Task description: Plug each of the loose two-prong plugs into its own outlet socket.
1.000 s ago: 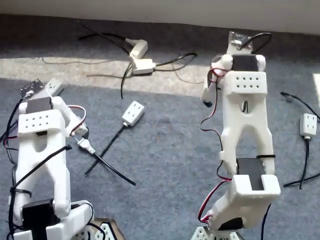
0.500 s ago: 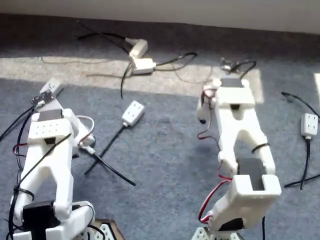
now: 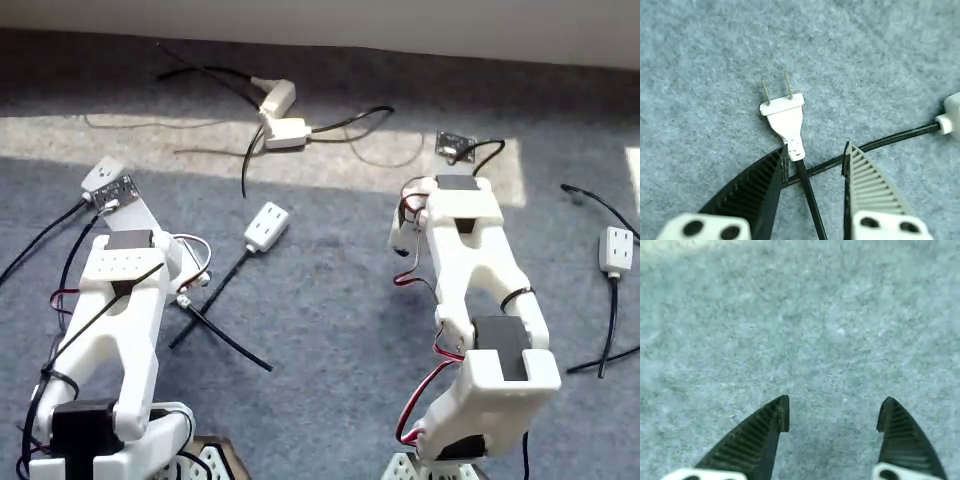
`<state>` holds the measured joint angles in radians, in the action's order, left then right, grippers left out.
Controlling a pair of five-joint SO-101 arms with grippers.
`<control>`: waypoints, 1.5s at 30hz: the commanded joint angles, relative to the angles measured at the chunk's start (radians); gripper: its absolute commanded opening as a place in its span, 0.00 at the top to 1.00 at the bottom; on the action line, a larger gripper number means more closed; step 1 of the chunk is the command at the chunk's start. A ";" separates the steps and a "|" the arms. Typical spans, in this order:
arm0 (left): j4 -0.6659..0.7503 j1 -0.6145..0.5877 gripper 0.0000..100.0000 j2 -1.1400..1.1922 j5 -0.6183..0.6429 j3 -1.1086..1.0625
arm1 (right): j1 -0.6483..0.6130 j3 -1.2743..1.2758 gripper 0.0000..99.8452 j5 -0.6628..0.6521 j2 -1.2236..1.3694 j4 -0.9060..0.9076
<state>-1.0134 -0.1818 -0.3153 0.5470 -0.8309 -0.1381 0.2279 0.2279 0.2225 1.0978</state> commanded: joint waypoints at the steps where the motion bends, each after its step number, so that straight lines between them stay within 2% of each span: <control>1: 0.080 -0.008 0.81 -0.033 0.008 -0.030 | -0.008 -0.004 0.72 -0.011 -0.059 -0.012; 5: 0.196 -0.076 0.81 -0.033 0.008 -0.093 | -0.008 -0.004 0.72 -0.011 -0.058 -0.012; 11: 0.290 -0.084 0.81 -0.033 0.008 -0.148 | -0.008 -0.004 0.72 -0.011 -0.056 -0.012; 16: 0.287 -0.088 0.81 -0.033 0.003 -0.165 | -0.007 -0.004 0.72 -0.011 -0.056 -0.012; 21: 0.287 -0.153 0.81 -0.033 0.003 -0.165 | -0.007 -0.002 0.72 -0.011 -0.056 -0.012; 29: 0.267 -0.154 0.81 -0.033 0.002 -0.165 | -0.007 -0.001 0.72 -0.011 -0.056 -0.012; 35: 0.267 -0.150 0.92 -0.033 0.000 -0.163 | -0.007 -0.001 0.72 -0.011 -0.056 -0.012; 43: 0.270 -0.142 0.92 -0.033 -0.002 -0.156 | -0.007 -0.001 0.72 -0.011 -0.056 -0.007; 45: 0.270 -0.139 0.92 -0.033 -0.041 -0.130 | -0.007 -0.001 0.72 -0.011 -0.056 -0.005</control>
<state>-0.7449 -0.3291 -0.3276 0.5501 -1.0042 -0.1381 0.2294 0.2279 0.2225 1.0978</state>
